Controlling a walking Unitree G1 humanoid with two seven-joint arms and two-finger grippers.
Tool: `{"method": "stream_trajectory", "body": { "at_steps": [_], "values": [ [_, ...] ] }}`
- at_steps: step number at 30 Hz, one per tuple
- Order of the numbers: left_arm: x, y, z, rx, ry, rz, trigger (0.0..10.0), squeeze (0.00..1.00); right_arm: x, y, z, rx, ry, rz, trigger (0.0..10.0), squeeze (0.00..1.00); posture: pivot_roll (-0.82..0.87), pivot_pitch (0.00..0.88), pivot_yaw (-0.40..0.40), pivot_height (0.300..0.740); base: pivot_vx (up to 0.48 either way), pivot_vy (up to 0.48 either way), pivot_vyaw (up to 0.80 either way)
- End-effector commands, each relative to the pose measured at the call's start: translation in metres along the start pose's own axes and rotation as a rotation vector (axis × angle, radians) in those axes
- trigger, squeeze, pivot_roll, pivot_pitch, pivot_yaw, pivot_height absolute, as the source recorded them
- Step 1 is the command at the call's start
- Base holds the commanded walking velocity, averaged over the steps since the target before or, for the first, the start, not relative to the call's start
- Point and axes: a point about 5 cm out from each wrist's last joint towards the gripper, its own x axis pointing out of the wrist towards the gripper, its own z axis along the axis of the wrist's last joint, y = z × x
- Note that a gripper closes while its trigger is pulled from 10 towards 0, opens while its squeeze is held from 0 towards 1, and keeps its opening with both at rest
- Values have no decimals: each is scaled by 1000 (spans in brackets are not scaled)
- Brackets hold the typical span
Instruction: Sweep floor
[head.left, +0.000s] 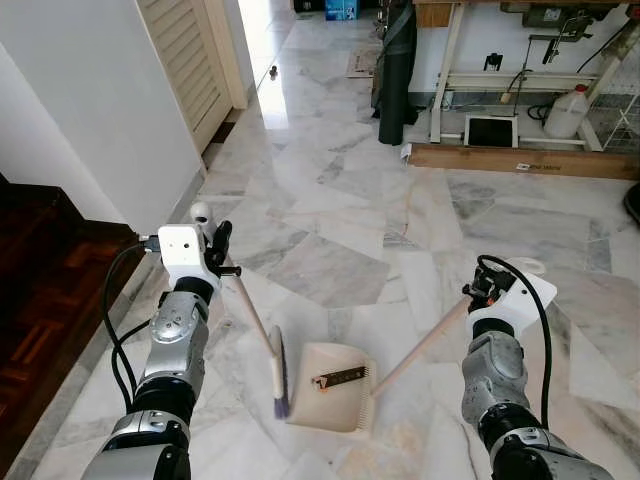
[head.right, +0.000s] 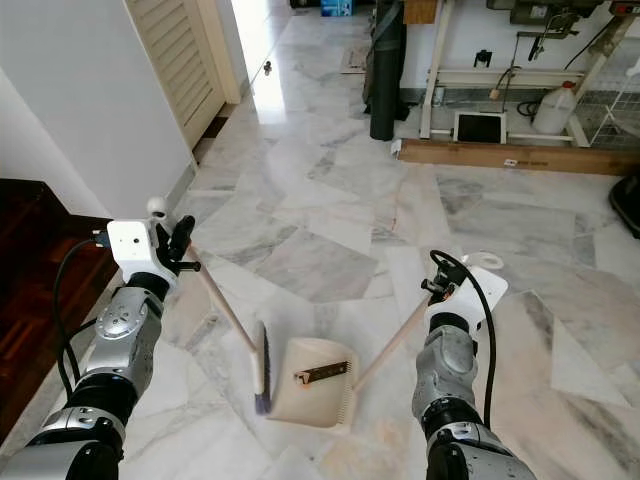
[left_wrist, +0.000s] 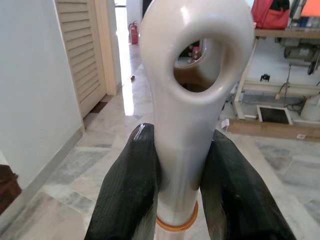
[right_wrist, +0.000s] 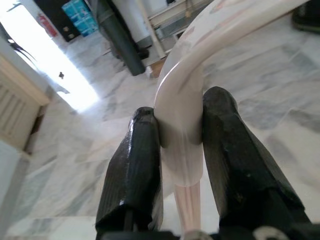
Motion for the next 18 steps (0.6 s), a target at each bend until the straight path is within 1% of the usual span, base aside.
{"method": "stream_trajectory", "body": {
  "at_steps": [1,2,4,7,8,9,10,11,15,18],
  "values": [
    [4,2,11,-22,-50,5,10000,0,2,8,2,47,-7,17,10000,0,27,0,79,740,0,0,0],
    [5,2,12,-35,-52,1,10000,0,2,7,1,60,-6,17,10000,0,29,0,78,740,0,0,0],
    [6,0,13,-31,-54,-15,10000,0,2,6,1,67,-8,18,10000,0,30,0,74,740,0,0,0],
    [7,-4,17,0,-73,-48,10000,0,1,7,2,46,-19,31,10000,0,30,0,73,740,0,0,0],
    [7,-6,19,24,-83,-52,10000,0,1,8,4,34,-33,44,10000,0,29,0,69,740,0,0,0],
    [7,-7,20,68,-92,-54,10000,0,2,10,6,19,-44,58,10000,0,27,0,64,740,0,0,0],
    [7,-7,20,68,-92,-54,10000,0,2,10,6,19,-44,58,10000,0,27,0,64,740,0,0,0],
    [7,-8,20,88,-97,-53,10000,0,2,11,7,12,-50,67,10000,0,22,0,61,740,0,0,0],
    [6,-10,22,100,-116,-58,10000,0,3,13,12,-29,-82,98,10000,0,16,0,54,740,0,0,0],
    [8,-15,37,188,-183,-90,10000,0,4,8,19,-76,-119,92,10000,0,23,0,36,740,0,0,0]
  ]
}}
